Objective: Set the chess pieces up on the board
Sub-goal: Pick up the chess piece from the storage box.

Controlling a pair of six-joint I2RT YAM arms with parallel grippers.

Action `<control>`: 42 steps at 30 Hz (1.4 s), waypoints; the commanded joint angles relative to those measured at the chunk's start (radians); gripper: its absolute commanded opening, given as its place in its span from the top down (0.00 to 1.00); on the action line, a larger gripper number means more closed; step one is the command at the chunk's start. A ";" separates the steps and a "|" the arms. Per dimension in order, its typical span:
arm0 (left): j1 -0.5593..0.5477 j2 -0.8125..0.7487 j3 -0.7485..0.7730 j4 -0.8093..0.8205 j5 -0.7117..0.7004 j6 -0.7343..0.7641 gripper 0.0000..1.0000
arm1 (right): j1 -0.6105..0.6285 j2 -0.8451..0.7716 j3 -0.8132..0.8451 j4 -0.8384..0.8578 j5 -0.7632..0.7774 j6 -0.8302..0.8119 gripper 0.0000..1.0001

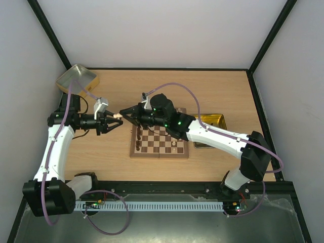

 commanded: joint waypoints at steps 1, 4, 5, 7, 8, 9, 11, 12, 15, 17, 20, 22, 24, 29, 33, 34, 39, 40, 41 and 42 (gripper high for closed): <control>-0.004 -0.007 -0.012 0.008 0.013 0.006 0.67 | -0.001 -0.019 0.030 -0.017 0.014 -0.020 0.98; -0.004 -0.007 -0.014 0.009 0.012 0.005 0.68 | -0.003 -0.024 0.031 -0.021 0.019 -0.023 0.98; -0.005 -0.007 -0.013 0.009 0.012 0.004 0.69 | -0.005 -0.024 0.030 -0.023 0.020 -0.023 0.98; -0.004 -0.006 -0.013 0.008 0.011 0.005 0.69 | -0.007 -0.027 0.031 -0.024 0.021 -0.024 0.98; -0.004 -0.007 -0.014 0.008 0.011 0.006 0.69 | -0.007 -0.028 0.032 -0.028 0.023 -0.024 0.98; -0.004 -0.007 -0.015 0.008 0.010 0.005 0.69 | -0.009 -0.029 0.032 -0.033 0.026 -0.027 0.98; -0.004 -0.007 -0.015 0.008 0.009 0.005 0.70 | -0.011 -0.034 0.030 -0.035 0.029 -0.029 0.98; -0.004 -0.007 -0.015 0.008 0.010 0.005 0.70 | -0.013 -0.035 0.029 -0.035 0.029 -0.029 0.98; -0.004 -0.007 -0.016 0.008 0.009 0.004 0.70 | -0.018 -0.044 0.029 -0.038 0.031 -0.030 0.98; -0.004 -0.004 -0.017 0.010 0.009 0.002 0.71 | -0.020 -0.045 0.030 -0.040 0.033 -0.031 0.98; -0.005 -0.001 -0.016 0.010 0.009 0.004 0.72 | -0.021 -0.049 0.031 -0.041 0.033 -0.032 0.98; -0.005 -0.002 -0.019 0.011 0.009 0.004 0.73 | -0.021 -0.049 0.031 -0.041 0.034 -0.032 0.98; -0.004 -0.002 -0.018 0.010 0.008 0.004 0.74 | -0.021 -0.049 0.030 -0.040 0.031 -0.030 0.98; -0.004 -0.002 -0.019 0.011 0.008 0.002 0.76 | -0.021 -0.047 0.029 -0.036 0.029 -0.027 0.98; -0.005 -0.001 -0.019 0.014 0.007 0.000 0.73 | -0.021 -0.044 0.029 -0.032 0.025 -0.024 0.98; -0.005 -0.001 -0.019 0.015 0.006 0.000 0.71 | -0.021 -0.043 0.029 -0.030 0.024 -0.024 0.98; -0.007 0.000 -0.019 0.019 0.007 -0.005 0.69 | -0.021 -0.037 0.023 -0.019 0.014 -0.017 0.98; -0.008 0.001 -0.019 0.020 0.007 -0.006 0.70 | -0.021 -0.037 0.023 -0.017 0.015 -0.017 0.98; -0.008 0.001 -0.019 0.020 0.007 -0.006 0.71 | -0.021 -0.036 0.022 -0.014 0.011 -0.015 0.98; -0.011 0.002 -0.019 0.021 0.006 -0.007 0.72 | -0.020 -0.035 0.023 -0.012 0.008 -0.015 0.98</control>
